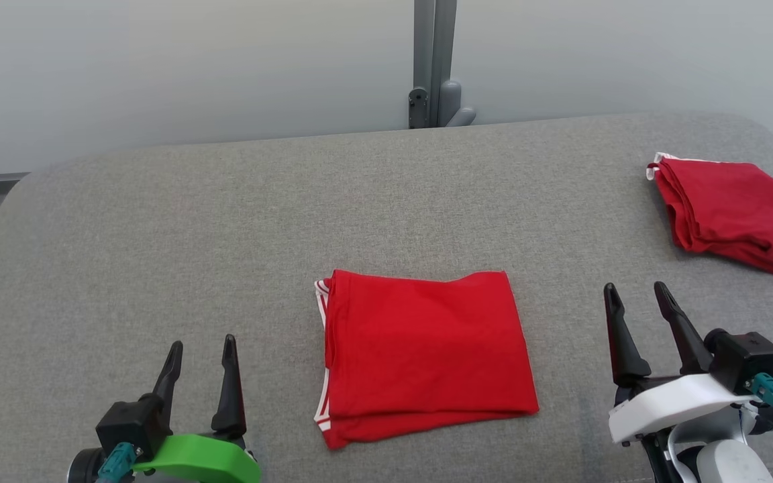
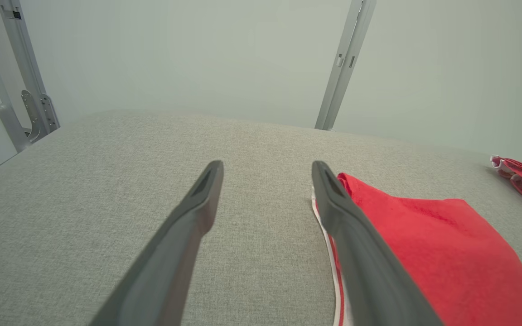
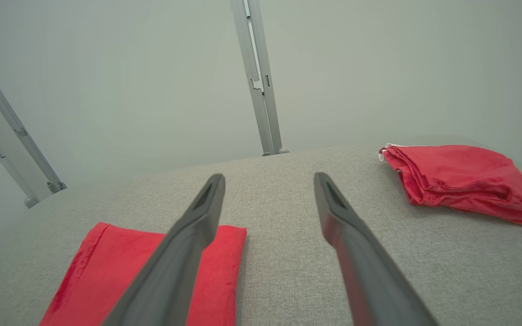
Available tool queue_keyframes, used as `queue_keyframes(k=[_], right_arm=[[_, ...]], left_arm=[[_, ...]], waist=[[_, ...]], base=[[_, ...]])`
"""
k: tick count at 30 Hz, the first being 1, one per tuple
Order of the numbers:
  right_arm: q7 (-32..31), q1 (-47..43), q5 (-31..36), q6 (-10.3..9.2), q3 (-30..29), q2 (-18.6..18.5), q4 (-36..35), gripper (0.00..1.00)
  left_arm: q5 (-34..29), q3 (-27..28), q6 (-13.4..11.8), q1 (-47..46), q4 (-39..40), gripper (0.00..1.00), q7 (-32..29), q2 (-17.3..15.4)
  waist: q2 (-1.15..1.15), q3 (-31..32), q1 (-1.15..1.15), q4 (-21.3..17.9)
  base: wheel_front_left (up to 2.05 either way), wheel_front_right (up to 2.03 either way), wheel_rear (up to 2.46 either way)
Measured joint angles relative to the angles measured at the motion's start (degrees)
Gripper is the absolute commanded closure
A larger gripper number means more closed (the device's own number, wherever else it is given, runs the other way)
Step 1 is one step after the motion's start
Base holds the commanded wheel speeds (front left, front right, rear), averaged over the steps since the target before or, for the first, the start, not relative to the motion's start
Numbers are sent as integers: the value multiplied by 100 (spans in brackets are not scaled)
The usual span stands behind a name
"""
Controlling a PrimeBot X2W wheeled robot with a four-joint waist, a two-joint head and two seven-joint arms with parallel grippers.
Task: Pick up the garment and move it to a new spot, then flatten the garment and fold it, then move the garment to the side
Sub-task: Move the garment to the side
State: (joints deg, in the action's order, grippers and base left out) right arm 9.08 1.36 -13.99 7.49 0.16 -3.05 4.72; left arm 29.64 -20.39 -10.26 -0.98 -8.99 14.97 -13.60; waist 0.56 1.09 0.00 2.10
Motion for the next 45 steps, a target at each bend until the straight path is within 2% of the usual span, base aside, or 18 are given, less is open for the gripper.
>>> queue_keyframes(k=[16, 24, 28, 33, 37, 45], right_arm=[[-120, -108, -107, 0, 99, 14, -89, 0], [-375, -105, -46, 0, -12, 15, 55, 0], [-911, 101, -114, 0, -64, 3, 446, 0], [-1464, 521, -461, 0, -31, -254, 1098, 0], [-1678, 878, -648, 0, 125, -511, 1646, 0], [-1941, 1405, -1316, 0, 572, -745, 2396, 0]], left_arm=[[-60, -4, 38, 4, -62, 0, 0, 36], [-78, -24, 62, 12, -66, 0, 0, 38], [-102, -70, 75, 11, -97, 0, 0, 47], [-104, -90, 110, -8, -157, 0, 0, 64], [-122, -94, 125, -86, -209, 0, 0, 110], [-182, -19, 187, -225, -247, 0, 0, 211]], waist=[[0, 49, 0, 51], [0, 45, 0, 152], [0, 3, 0, 290], [0, -87, 0, 478], [0, -225, 0, 635], [0, -539, 0, 967]], base=[[0, 0, 0], [0, 0, 0], [0, 0, 0], [0, 0, 0], [0, 0, 0], [0, 0, 0]])
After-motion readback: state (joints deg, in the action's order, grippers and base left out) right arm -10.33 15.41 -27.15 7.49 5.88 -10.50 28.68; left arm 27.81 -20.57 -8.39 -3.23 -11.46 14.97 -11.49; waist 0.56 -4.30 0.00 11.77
